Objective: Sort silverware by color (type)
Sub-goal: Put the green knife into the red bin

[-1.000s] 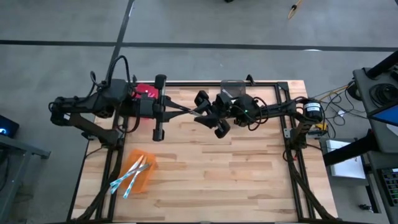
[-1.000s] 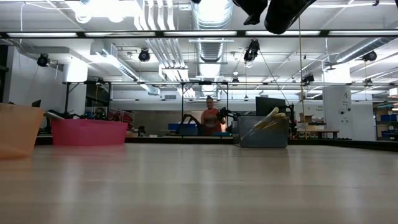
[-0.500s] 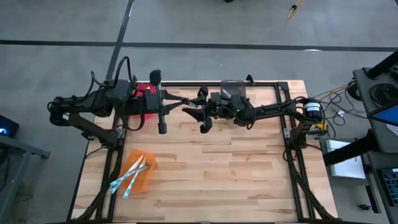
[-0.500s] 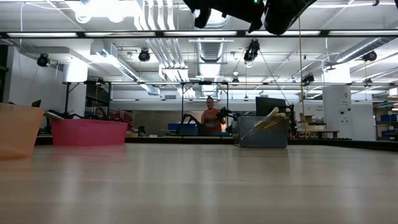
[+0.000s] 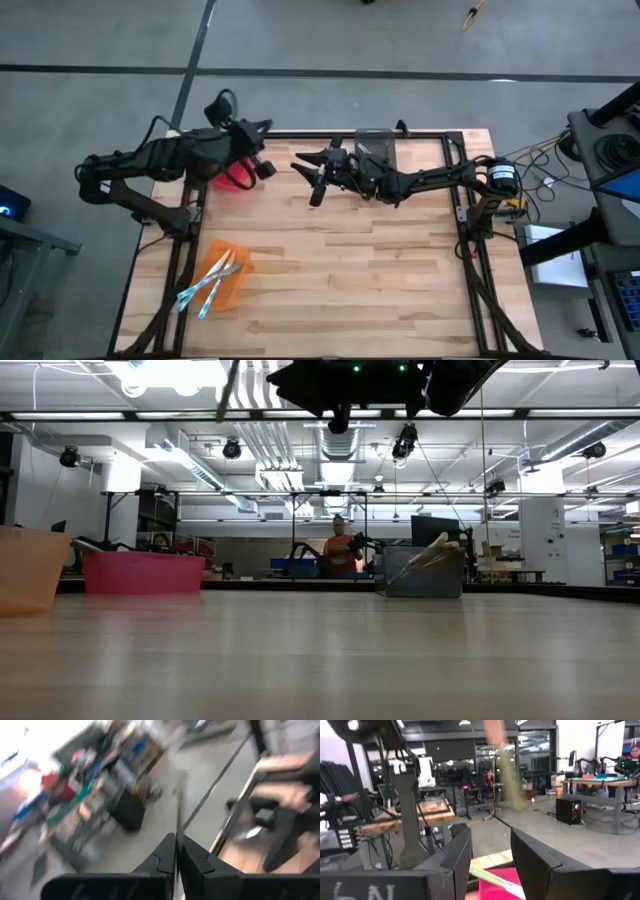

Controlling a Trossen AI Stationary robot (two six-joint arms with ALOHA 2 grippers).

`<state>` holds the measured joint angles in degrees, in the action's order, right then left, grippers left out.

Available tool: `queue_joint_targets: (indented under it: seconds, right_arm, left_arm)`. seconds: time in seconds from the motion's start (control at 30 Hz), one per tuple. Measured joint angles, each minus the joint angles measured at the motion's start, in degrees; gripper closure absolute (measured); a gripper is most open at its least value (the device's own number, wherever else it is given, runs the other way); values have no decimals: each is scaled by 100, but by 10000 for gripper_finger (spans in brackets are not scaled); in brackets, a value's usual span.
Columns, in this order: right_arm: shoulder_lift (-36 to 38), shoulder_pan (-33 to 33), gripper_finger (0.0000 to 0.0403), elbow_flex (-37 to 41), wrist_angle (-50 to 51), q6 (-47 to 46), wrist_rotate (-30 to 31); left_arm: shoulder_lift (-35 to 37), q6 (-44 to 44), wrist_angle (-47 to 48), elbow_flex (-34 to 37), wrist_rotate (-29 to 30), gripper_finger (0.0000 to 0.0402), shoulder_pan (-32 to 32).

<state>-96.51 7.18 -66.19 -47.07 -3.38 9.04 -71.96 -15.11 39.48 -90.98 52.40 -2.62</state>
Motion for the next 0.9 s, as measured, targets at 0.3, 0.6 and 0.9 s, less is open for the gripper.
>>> queue_joint_targets:
  seconds: [0.3,0.6,0.9]
  right_arm:
    - [0,8,275,0,227,2,2]
    - [39,-2,275,0,641,2,2]
    - [72,-15,275,0,894,8,1]
  left_arm:
    - [-16,2532,2368,237,-286,401,1149]
    - [-74,3278,2557,1366,-1015,401,2712]
    - [-540,2700,2366,1841,-1532,401,3681]
